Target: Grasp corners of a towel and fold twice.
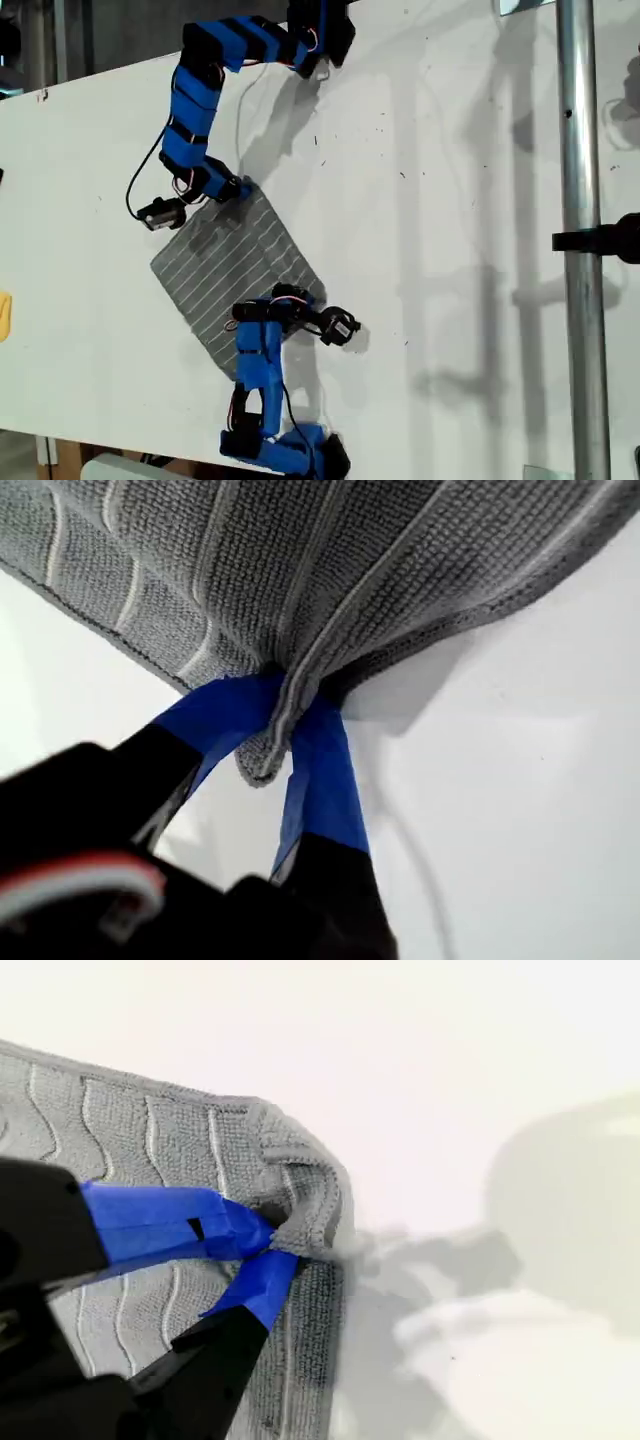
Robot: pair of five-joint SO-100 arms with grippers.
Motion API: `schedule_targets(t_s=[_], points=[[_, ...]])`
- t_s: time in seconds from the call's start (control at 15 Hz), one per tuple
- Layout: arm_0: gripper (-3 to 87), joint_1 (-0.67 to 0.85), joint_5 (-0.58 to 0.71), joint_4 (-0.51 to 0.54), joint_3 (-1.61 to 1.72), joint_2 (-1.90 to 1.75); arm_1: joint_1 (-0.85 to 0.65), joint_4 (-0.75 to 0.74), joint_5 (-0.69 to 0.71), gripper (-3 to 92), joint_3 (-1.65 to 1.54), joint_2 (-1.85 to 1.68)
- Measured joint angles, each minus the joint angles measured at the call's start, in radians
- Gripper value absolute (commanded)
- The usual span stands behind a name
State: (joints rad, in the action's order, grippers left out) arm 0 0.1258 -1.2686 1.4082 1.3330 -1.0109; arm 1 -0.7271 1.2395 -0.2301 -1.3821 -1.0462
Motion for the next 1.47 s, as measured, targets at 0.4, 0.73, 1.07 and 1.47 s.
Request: schedule_targets(t_s=[0.4, 0.73, 1.07, 1.47], points=[[20.9, -0.091, -0.084, 0.218, -0.12, -0.189, 0.006, 0.002, -0.008, -0.3, -0.002, -0.003], [21.7, -0.061, -0.006, 0.252, -0.313, -0.15, 0.006, 0.002, -0.008, -0.3, -0.002, -0.003], [23.3, -0.017, 0.044, 0.143, -0.39, 0.104, 0.006, 0.002, -0.008, -0.3, -0.002, -0.005], [8.4, 0.037, 0.044, 0.106, -0.457, 0.259, 0.006, 0.002, -0.008, -0.3, -0.002, -0.005]])
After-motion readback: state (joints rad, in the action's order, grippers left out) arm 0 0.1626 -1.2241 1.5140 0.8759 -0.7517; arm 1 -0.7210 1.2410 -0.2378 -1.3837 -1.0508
